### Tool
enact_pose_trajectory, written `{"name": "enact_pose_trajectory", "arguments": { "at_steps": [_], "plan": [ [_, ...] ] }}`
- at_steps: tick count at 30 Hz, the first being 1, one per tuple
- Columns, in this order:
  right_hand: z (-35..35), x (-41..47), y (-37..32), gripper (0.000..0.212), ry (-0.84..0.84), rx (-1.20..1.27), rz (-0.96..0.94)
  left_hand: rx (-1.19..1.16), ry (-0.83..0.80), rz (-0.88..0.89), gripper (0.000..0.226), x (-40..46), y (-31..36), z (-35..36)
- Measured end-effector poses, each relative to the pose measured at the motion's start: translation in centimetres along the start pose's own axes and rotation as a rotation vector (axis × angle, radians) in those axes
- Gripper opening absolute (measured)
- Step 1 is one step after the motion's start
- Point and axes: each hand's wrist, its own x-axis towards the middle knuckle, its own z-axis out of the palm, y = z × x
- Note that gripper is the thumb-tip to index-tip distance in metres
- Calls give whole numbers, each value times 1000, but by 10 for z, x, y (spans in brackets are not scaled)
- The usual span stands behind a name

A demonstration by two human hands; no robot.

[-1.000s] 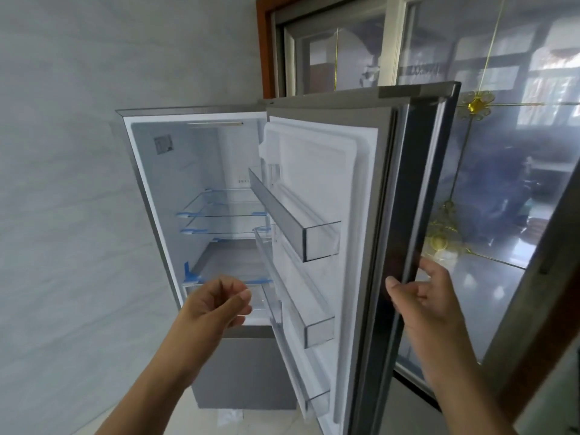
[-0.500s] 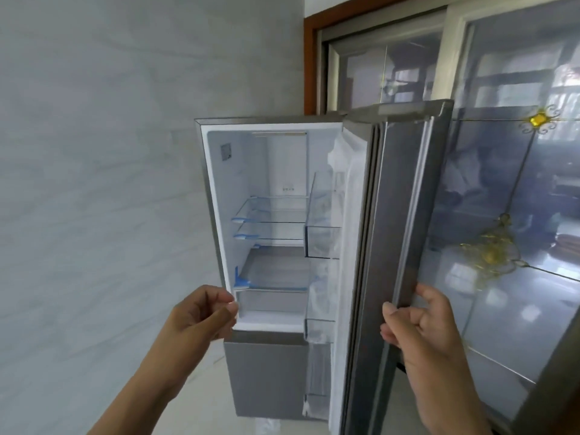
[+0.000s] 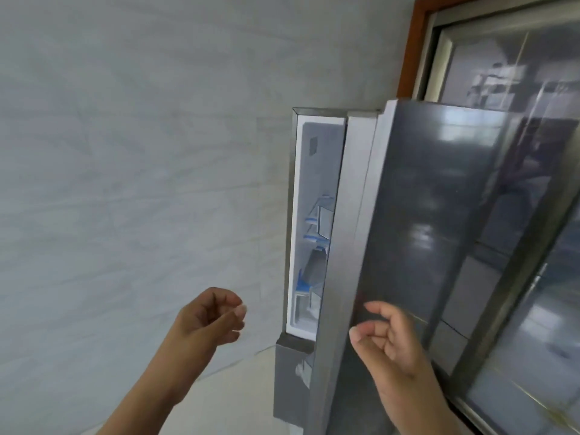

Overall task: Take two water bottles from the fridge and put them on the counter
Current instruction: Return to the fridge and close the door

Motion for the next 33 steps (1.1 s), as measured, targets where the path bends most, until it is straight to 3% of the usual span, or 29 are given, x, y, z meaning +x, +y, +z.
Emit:
{"name": "enact_pose_trajectory", "arguments": {
  "at_steps": [3, 8, 16, 19, 24, 29, 33],
  "plan": [
    [21, 39, 7, 37, -88, -2, -41, 1, 57, -13, 18, 24, -4, -11],
    [57, 109, 17, 38, -216, 8, -71, 2, 134, 1, 36, 66, -4, -26],
    [125, 213, 41, 42, -294, 28, -56, 0, 185, -22, 16, 142, -26, -62],
    [153, 249, 53, 41, -256, 18, -52, 4, 157, -32, 14, 182, -38, -87],
    [191, 298, 62, 28, -54, -8, -82, 6, 49, -46, 11, 256, -51, -124],
    [209, 336, 62, 50, 21, -31, -15, -13, -93, -62, 12, 324, -52, -143],
    [206, 365, 59, 54, 94, -31, 27, -51, -187, -63, 22, 369, -55, -135]
  ]
}}
